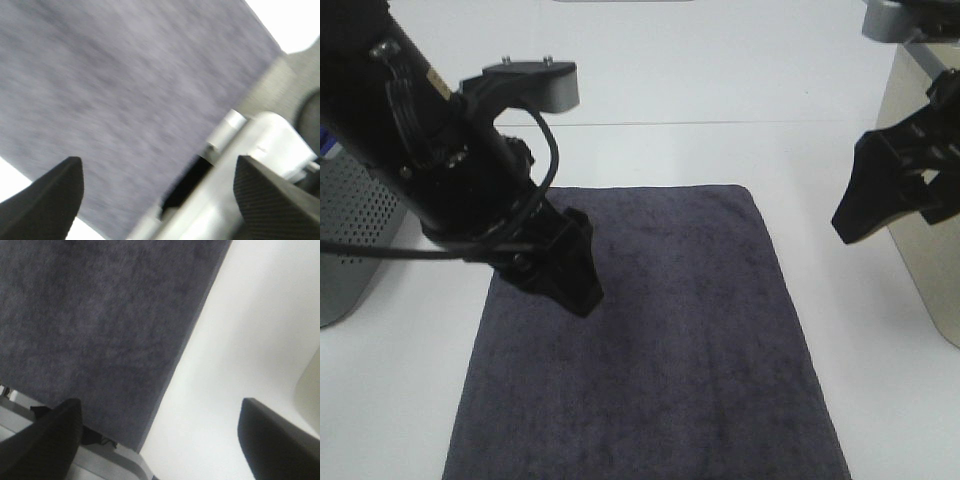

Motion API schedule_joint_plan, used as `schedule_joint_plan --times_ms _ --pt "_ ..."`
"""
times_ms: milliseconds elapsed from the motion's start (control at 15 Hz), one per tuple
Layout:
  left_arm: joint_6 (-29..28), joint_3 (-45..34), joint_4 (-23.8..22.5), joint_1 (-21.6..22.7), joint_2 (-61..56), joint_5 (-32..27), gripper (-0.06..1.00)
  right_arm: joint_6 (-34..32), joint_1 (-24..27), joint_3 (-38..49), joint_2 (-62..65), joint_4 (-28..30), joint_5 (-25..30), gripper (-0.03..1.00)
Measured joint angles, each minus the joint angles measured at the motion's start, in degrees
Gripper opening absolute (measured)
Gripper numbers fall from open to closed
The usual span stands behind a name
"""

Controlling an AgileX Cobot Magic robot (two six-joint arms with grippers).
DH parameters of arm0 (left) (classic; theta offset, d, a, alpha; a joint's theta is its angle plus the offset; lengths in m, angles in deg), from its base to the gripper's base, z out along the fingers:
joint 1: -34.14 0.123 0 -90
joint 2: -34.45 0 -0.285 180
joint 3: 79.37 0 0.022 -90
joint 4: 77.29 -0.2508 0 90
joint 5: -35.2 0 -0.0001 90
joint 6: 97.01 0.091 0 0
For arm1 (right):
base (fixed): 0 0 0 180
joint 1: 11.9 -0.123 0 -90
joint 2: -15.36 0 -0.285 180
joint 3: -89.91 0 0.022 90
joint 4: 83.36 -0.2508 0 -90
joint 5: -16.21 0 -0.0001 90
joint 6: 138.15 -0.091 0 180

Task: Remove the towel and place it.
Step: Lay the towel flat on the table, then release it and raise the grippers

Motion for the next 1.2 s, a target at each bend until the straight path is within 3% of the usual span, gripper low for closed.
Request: schedule_joint_plan --times_ms 133,267,333,467,533,600,733,1200 --pt "-5.0 3.4 -8.7 1.1 0.8 0.8 0.82 -2.0 0.6 -5.6 -2.9 2.4 0.9 0.84" --pt "-6.6 7.7 -10.0 8.1 4.6 0.6 0.83 -3.0 4.2 -15.5 -11.3 2.3 7.5 0.84" --pt "-6.6 7.7 -10.0 8.1 4.6 0.6 0.83 -3.0 4.2 -15.5 -11.3 2.3 7.5 0.84" --pt "-5.0 11.1 -7.5 14.3 7.9 0.7 0.83 -2.9 4.8 -21.5 -17.4 2.2 8.7 0.84" --pt "-0.6 14.4 -2.3 19.7 11.7 0.2 0.83 -2.9 4.8 -26.9 -23.9 1.6 9.1 0.84" --pt "1.0 15.9 0.1 21.4 13.6 -0.1 0.83 -2.9 4.8 -29.0 -26.9 1.5 9.2 0.84" --pt "2.2 20.1 2.5 23.1 19.1 -0.2 0.83 -2.6 4.8 -34.5 -33.5 1.4 9.3 0.84" --pt "-0.6 31.5 2.6 23.3 33.6 1.7 0.83 -1.0 4.8 -48.2 -47.0 1.1 9.1 0.84"
